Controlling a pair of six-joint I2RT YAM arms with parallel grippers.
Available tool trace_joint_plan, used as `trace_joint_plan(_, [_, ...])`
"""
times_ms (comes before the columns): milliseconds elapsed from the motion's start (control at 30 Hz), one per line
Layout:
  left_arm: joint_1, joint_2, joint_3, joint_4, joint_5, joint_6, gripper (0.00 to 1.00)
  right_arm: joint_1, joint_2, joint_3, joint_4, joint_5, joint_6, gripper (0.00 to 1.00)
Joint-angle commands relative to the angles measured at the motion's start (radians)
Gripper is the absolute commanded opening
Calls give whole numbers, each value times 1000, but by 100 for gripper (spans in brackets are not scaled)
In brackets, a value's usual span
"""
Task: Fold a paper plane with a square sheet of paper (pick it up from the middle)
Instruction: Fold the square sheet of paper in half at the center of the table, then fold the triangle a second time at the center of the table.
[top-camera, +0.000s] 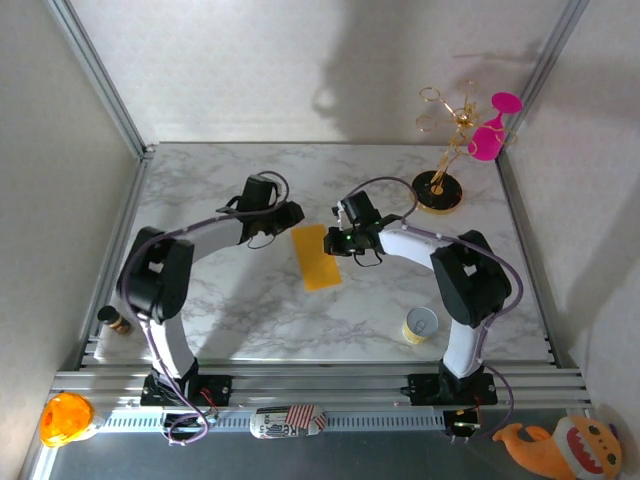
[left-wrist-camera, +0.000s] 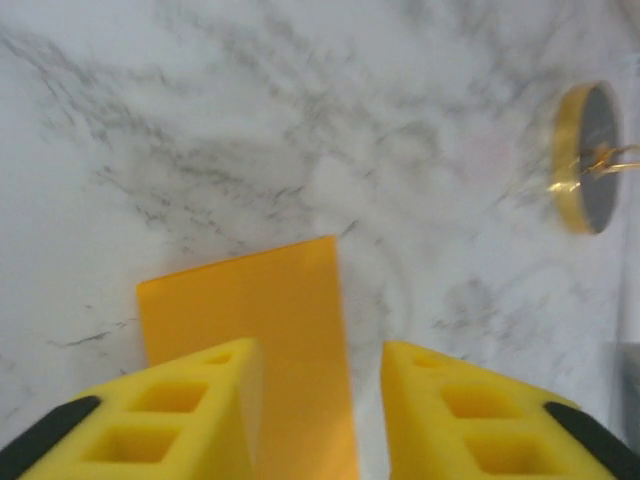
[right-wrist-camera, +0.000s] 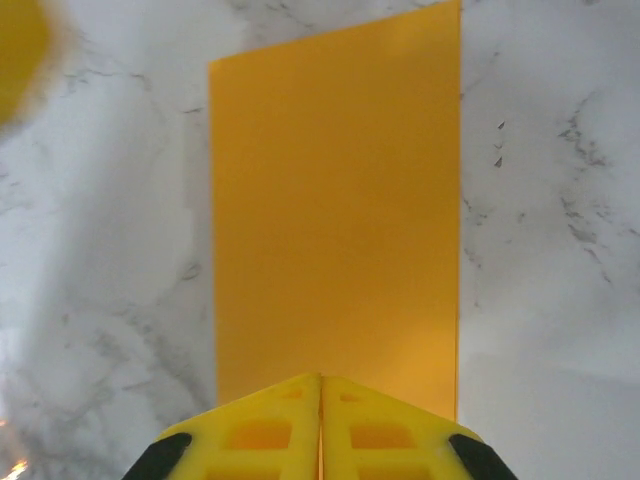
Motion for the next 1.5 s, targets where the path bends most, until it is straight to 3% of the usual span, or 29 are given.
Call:
trace_joint_plan(0, [0,-117,-86,41,-142,-105,42,15,73,45,-36,1,11,10])
trace_joint_plan(167, [0,-211,-189,81,-165,-182,47,35,120,65,-22,-15,42,11])
trace_joint_plan(300, [-11,-245,-248,104,-153,-229,50,37,132,35,-24,39,161,12])
trace_joint_plan(567, [-53,-181,-266,169,-74,-265,53,40,69,-67,58,94,420,11])
trace_joint_plan(700, [-83,-101,-234,213,15,-271,52,25,-7,-57,111,74,400,15])
trace_joint_plan(933, [-124,5,-163,214,61,-250,40,-31,-173,-140,123,42,321,36])
trace_joint_plan(1200, [-118,73,-131,173,-10,-248,30,-73,-236,-261,65,-56,228,46])
trace_joint_plan(1467, [-115,124,-134,182,-44,-268,26,-72,-216,-289,48,-118,215,47])
